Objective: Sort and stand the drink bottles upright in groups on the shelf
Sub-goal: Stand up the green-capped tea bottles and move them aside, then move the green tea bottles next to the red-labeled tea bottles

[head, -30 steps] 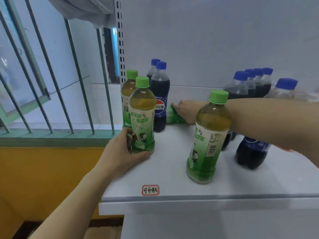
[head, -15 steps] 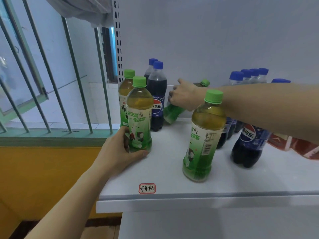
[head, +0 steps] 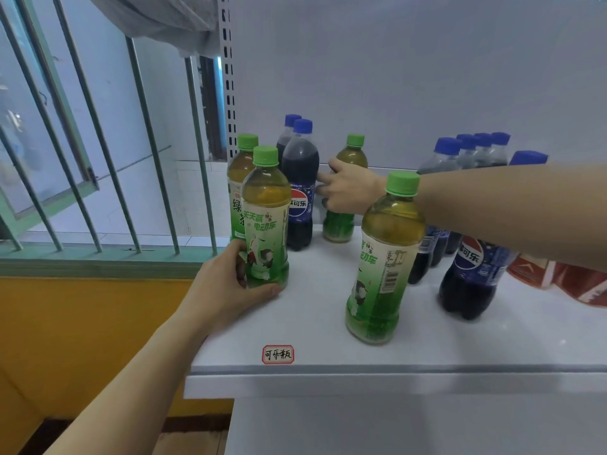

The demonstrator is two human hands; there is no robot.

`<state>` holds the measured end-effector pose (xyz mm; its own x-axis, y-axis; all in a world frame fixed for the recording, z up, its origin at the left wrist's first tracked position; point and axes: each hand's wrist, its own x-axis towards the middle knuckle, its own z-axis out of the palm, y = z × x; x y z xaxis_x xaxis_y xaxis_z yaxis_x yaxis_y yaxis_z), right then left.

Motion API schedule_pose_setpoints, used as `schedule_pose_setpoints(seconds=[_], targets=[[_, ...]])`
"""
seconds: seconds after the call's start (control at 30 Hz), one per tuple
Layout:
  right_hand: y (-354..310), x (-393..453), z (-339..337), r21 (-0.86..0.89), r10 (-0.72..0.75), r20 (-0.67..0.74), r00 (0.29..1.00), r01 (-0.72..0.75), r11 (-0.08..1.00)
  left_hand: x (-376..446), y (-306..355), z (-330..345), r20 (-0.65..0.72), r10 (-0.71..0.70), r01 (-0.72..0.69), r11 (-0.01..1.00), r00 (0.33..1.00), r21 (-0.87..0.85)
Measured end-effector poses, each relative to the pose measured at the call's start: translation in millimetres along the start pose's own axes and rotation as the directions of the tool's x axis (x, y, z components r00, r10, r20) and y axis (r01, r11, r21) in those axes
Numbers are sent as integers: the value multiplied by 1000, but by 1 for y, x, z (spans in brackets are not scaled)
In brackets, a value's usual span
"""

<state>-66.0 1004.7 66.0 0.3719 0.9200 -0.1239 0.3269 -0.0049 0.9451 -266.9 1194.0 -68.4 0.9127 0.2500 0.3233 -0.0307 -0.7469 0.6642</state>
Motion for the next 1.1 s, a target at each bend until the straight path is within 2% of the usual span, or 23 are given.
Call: schedule_pose_setpoints(seconds=[0.13, 0.3, 0.43, 0.53, 0.6, 0.67, 0.7, 0.77, 0.8, 0.83, 0.87, 0.9, 0.97, 1.1], targets=[[6, -2, 2, -13, -73, -13, 997, 73, 997, 1, 1, 0, 2, -9, 9, 1000, 1000, 14], [21, -10, -7, 70, -148, -78, 986, 153, 986, 1, -2, 2, 4, -8, 8, 1000, 1000, 25], [41, -38, -27, 170, -55, -129, 990, 77, 982, 2, 0, 0, 3, -12, 12, 1000, 1000, -18], [61, -71, -46, 314, 136, -109, 985, -96, 945, 0, 0, -1, 10, -19, 20, 998, 1000, -57], [70, -92, -58, 549, 313, -6, 950, -259, 795, -2, 1, -1, 29, -11, 13, 999, 1000, -51], [74, -110, -66, 753, 478, 95, 873, -377, 539, -2, 2, -2, 40, -4, 6, 999, 999, -50], [74, -117, -71, 839, 550, 144, 823, -396, 372, -2, 2, -2, 40, -6, 8, 998, 999, -57], [65, -133, -82, 940, 633, 279, 722, -341, -26, -3, 3, -2, 37, -9, 12, 998, 999, -68], [57, -138, -88, 932, 635, 361, 683, -279, -230, -3, 4, -3, 36, -9, 11, 997, 999, -71], [46, -142, -95, 895, 626, 431, 650, -219, -388, -4, 4, -4, 36, -9, 11, 997, 999, -77], [35, -146, -100, 852, 616, 484, 621, -173, -494, -5, 5, -4, 35, -7, 10, 996, 999, -88], [24, -148, -105, 822, 615, 512, 599, -135, -553, -6, 6, -4, 32, -2, 6, 994, 999, -105], [1, -152, -110, 823, 645, 499, 579, -84, -562, -6, 5, -4, 21, 8, -6, 992, 1000, -129], [-38, -156, -114, 959, 737, 284, 613, -178, -221, -12, 7, -4, 4, 52, -51, 993, 999, -104]])
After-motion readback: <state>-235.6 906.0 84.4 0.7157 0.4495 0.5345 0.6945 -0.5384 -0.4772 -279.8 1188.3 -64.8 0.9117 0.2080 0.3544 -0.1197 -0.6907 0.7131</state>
